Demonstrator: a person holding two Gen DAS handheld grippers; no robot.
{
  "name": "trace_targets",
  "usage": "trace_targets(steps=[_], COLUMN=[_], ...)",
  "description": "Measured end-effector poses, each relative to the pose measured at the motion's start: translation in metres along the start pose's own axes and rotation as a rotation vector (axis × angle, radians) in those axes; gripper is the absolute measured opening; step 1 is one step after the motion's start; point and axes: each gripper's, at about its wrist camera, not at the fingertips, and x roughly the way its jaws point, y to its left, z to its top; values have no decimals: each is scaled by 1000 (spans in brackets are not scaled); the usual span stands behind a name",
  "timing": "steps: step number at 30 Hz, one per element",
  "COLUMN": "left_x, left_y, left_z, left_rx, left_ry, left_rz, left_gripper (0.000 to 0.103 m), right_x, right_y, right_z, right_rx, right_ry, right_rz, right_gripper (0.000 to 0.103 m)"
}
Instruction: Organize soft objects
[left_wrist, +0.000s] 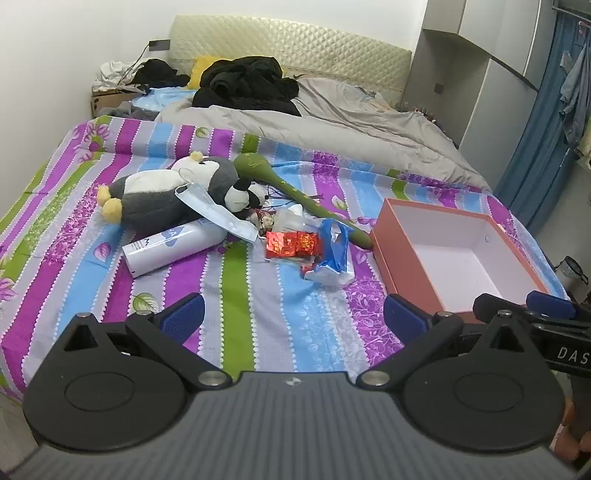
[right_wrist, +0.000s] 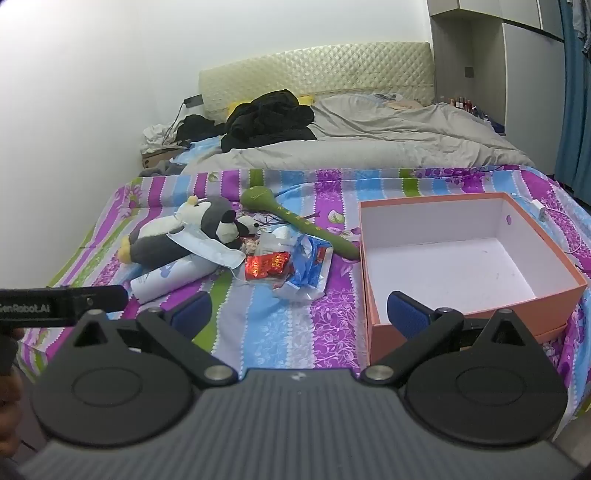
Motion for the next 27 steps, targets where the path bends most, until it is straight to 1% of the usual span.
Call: trace_targets(steps=[27], left_x=[2], left_y=[5], left_z=[-3], left_rx=[-17], left_ry=[7], left_rz=[-8], left_gripper=[103], right_x=[-1], right_y=[3], right_z=[1], right_rx=[6], right_ry=[5], right_rz=[8], right_gripper=[103])
